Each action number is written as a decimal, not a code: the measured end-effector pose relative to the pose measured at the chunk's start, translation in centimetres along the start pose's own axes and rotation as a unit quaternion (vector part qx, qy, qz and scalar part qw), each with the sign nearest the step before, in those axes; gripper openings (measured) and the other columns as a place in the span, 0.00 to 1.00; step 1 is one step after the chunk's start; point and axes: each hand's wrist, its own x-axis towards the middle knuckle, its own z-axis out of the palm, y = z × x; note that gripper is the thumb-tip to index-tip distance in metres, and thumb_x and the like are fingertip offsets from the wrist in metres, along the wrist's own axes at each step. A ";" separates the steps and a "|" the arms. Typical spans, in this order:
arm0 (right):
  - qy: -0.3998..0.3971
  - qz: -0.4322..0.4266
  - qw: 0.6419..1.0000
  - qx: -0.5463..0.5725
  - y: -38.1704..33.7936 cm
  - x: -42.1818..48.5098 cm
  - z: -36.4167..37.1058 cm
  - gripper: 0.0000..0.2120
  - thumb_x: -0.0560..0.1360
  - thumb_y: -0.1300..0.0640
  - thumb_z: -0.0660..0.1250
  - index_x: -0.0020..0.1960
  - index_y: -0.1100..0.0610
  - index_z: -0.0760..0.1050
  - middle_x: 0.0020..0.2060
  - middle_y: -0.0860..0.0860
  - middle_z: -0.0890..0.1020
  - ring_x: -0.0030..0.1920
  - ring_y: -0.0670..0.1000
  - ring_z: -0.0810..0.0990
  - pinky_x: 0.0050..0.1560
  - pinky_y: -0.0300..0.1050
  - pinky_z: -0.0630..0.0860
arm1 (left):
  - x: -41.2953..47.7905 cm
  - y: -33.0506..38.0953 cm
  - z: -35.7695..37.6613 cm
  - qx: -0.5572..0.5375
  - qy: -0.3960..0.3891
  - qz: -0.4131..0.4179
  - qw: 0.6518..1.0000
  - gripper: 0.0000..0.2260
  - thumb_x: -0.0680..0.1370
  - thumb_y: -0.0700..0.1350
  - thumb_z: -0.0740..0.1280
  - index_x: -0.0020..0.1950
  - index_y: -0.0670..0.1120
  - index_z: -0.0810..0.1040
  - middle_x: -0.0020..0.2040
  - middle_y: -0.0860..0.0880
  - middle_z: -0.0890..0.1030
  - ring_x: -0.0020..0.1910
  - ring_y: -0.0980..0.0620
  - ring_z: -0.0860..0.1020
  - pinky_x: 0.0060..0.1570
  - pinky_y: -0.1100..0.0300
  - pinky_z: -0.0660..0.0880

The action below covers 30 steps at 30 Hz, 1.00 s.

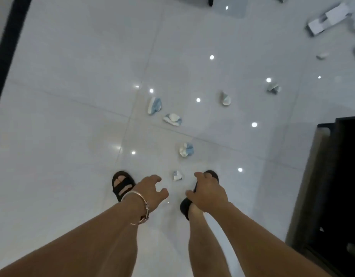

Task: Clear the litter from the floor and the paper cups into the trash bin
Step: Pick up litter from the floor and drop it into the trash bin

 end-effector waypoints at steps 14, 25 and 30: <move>0.092 -0.003 0.994 -0.056 4.6 23.5 21.7 0.22 0.77 0.44 0.64 0.63 0.58 0.68 0.54 0.55 0.73 0.48 0.57 0.77 0.36 0.46 0.66 | 25.0 -10.1 9.2 -0.040 0.029 -0.039 0.998 0.20 0.76 0.53 0.64 0.66 0.48 0.72 0.62 0.50 0.76 0.51 0.55 0.70 0.50 0.64 0.63; 0.165 -0.164 0.967 0.109 -0.9 18.3 14.5 0.13 0.70 0.46 0.71 0.49 0.53 0.77 0.42 0.46 0.77 0.40 0.49 0.78 0.37 0.43 0.73 | 22.4 -5.5 5.3 -0.099 0.012 -0.012 0.995 0.17 0.72 0.53 0.69 0.58 0.51 0.75 0.47 0.55 0.76 0.41 0.57 0.74 0.35 0.64 0.66; 0.157 -0.170 0.971 0.052 0.7 20.4 11.1 0.29 0.69 0.38 0.72 0.65 0.50 0.72 0.55 0.47 0.76 0.54 0.48 0.76 0.47 0.44 0.73 | 23.5 -4.6 2.9 -0.034 0.058 0.028 0.997 0.09 0.74 0.53 0.68 0.50 0.52 0.74 0.41 0.55 0.73 0.39 0.53 0.72 0.33 0.63 0.64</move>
